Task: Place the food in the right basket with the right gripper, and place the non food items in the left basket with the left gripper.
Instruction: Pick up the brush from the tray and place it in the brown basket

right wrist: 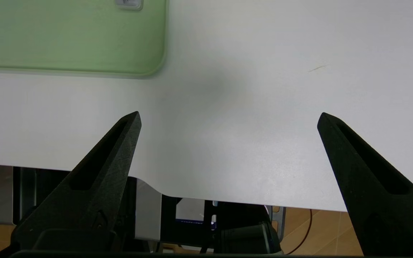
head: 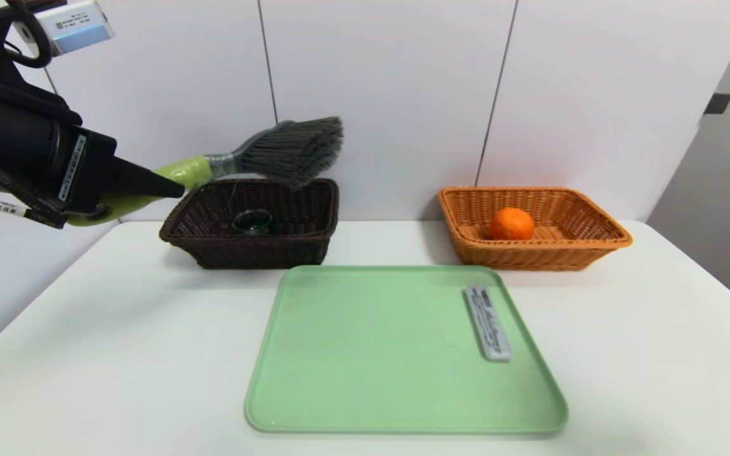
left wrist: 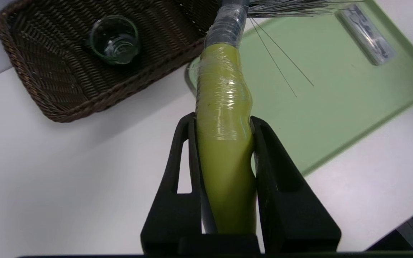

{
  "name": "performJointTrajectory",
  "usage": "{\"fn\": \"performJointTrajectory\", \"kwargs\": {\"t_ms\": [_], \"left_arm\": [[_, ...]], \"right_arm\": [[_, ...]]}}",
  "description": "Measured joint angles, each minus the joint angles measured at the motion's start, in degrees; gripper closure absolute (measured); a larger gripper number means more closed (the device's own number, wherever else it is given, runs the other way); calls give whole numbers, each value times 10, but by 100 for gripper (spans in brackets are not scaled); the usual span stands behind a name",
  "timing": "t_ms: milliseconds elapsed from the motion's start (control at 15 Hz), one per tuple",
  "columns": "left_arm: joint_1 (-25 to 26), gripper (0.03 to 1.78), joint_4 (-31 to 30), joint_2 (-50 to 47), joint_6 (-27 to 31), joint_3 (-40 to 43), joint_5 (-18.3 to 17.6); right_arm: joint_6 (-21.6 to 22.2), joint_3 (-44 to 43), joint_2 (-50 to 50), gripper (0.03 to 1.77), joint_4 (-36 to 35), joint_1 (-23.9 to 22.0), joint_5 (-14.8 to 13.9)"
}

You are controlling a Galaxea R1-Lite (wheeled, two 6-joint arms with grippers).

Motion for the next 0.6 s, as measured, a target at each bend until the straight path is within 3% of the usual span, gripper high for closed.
{"fn": "performJointTrajectory", "kwargs": {"t_ms": [333,600], "left_arm": [[103,137,-9,59,94,-29,-17],[135,137,-7,88,120,-28,-16]], "right_arm": [[-1,1,3,10,0,0,0],[-3,1,12,10,-1,0,0]]}}
